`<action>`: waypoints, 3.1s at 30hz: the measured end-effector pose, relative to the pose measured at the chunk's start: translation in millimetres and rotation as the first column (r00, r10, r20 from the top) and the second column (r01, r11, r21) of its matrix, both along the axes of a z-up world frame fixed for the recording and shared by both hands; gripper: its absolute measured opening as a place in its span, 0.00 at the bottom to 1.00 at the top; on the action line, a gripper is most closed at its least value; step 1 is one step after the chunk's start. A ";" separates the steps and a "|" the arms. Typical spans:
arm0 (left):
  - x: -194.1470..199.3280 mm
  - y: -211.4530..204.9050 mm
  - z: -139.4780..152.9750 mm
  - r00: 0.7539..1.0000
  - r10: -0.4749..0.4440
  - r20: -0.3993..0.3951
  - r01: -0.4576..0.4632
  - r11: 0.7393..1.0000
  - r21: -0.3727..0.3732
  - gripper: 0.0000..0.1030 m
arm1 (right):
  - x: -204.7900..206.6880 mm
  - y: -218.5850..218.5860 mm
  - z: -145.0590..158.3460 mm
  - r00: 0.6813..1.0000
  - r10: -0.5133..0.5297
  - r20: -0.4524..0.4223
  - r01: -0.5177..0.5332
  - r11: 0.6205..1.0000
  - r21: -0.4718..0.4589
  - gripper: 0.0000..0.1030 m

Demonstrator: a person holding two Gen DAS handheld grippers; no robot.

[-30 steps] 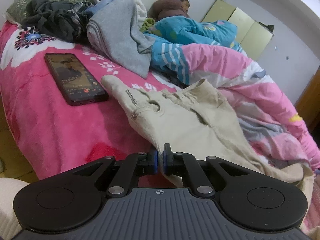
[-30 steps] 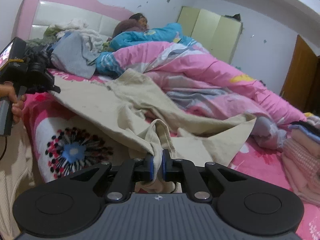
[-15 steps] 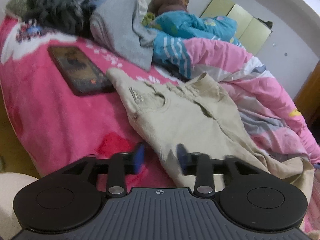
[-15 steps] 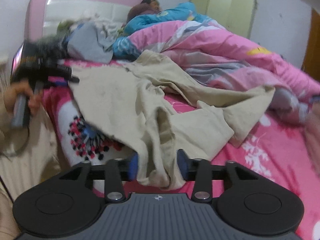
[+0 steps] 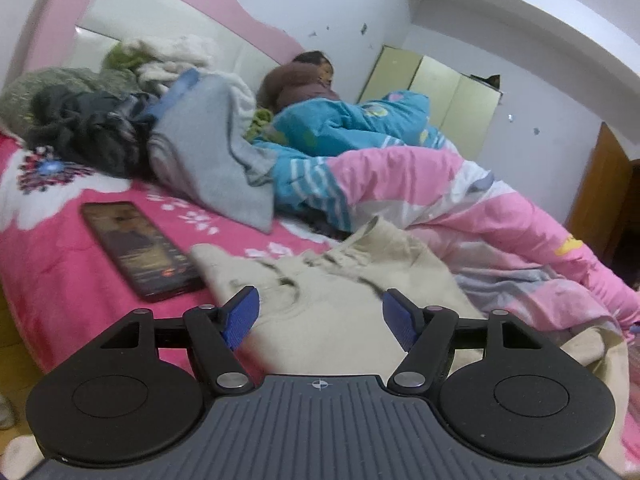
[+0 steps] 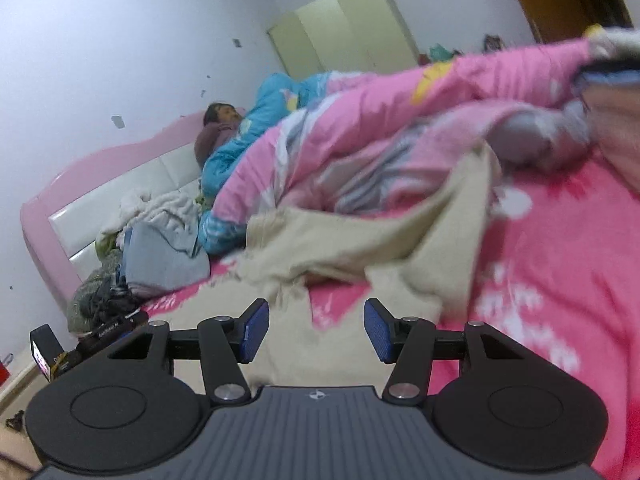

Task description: Fold clothes

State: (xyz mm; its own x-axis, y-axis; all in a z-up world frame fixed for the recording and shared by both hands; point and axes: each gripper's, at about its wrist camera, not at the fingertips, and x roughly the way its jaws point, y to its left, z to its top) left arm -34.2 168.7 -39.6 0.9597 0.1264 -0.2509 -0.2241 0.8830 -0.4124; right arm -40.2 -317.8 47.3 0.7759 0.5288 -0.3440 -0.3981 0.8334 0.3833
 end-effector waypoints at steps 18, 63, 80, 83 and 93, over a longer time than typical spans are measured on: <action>175.5 32.4 -21.9 0.961 0.069 -0.270 -0.083 0.996 -0.042 0.66 | 277.6 278.0 13.2 0.929 0.370 0.024 -0.324 0.840 -0.435 0.35; 161.5 26.5 -10.5 0.964 0.203 -0.172 -0.200 0.979 0.035 0.67 | 348.8 244.2 31.9 0.967 0.189 -0.168 -0.222 0.953 -0.207 0.14; 223.6 -86.7 -9.0 0.936 -0.162 -0.314 0.225 0.958 0.176 0.76 | 190.1 -53.1 15.1 0.903 -0.318 -0.290 0.312 0.948 -0.069 0.60; 230.2 -87.7 -14.3 0.935 -0.146 -0.324 0.211 0.962 0.176 0.76 | 202.6 -70.3 -4.1 0.876 -0.347 -0.334 0.354 0.934 -0.041 0.60; 249.6 -72.8 -14.8 0.950 -0.082 -0.300 0.129 0.981 0.142 0.76 | 270.6 3.1 -0.6 0.964 -0.213 -0.158 0.191 0.971 -0.141 0.60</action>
